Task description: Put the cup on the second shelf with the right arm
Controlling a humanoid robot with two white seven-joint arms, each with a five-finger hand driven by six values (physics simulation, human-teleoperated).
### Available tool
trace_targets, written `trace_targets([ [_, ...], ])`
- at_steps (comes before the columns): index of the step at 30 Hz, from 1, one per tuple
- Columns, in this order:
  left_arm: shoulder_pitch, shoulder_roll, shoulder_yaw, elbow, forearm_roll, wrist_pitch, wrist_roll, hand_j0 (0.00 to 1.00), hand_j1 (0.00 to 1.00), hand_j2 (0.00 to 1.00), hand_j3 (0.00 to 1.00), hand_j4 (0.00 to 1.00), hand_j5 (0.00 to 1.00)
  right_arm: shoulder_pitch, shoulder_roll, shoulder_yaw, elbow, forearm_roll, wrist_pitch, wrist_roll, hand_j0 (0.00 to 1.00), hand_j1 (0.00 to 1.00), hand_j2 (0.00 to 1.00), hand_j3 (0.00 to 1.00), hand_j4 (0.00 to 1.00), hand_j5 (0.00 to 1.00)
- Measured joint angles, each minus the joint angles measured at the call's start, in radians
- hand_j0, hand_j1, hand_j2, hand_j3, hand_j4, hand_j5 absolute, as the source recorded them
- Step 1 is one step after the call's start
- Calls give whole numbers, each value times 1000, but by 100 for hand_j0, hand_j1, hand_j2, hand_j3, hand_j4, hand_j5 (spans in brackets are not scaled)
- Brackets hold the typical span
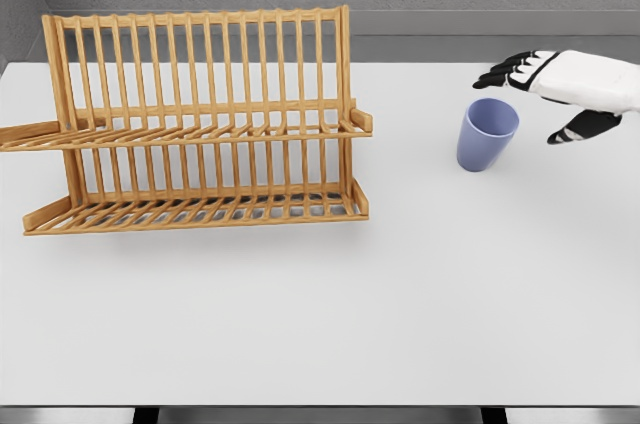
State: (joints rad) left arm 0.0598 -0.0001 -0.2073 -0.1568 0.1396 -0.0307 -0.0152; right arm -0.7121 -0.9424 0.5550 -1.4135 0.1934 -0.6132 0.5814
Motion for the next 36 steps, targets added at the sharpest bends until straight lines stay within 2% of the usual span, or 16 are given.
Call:
trace_targets([
  [3,0,0,0,0,0,0,0,100,100,100,100,100,100,-33,30,65,62,1,0,19,100,100,100,100,100,100],
  [5,0,0,0,0,0,0,0,100,100,100,100,100,100,-67,45,84,100,1,0,24,100,100,100,100,100,100],
  [8,0,0,0,0,0,0,0,100,100,100,100,100,100,-79,69,101,159,2,0,28,100,100,100,100,100,100],
  [13,0,0,0,0,0,0,0,100,100,100,100,100,100,-159,112,147,257,4,8,29,100,100,100,100,100,100],
  [23,0,0,0,0,0,0,0,100,100,100,100,100,100,-198,175,259,349,6,12,30,100,100,100,100,100,100],
  [33,0,0,0,0,0,0,0,100,100,100,100,100,100,-210,198,293,392,6,13,30,100,100,100,100,100,100],
  [34,0,0,0,0,0,0,0,100,100,100,100,100,100,-210,198,293,393,6,14,30,98,98,98,98,98,98],
  [35,0,0,0,0,0,0,0,100,100,100,100,100,100,-210,198,293,393,6,19,30,84,84,84,84,84,84],
  [36,0,0,0,0,0,0,0,100,100,100,100,100,100,-210,199,293,393,6,23,30,76,76,76,76,76,76],
])
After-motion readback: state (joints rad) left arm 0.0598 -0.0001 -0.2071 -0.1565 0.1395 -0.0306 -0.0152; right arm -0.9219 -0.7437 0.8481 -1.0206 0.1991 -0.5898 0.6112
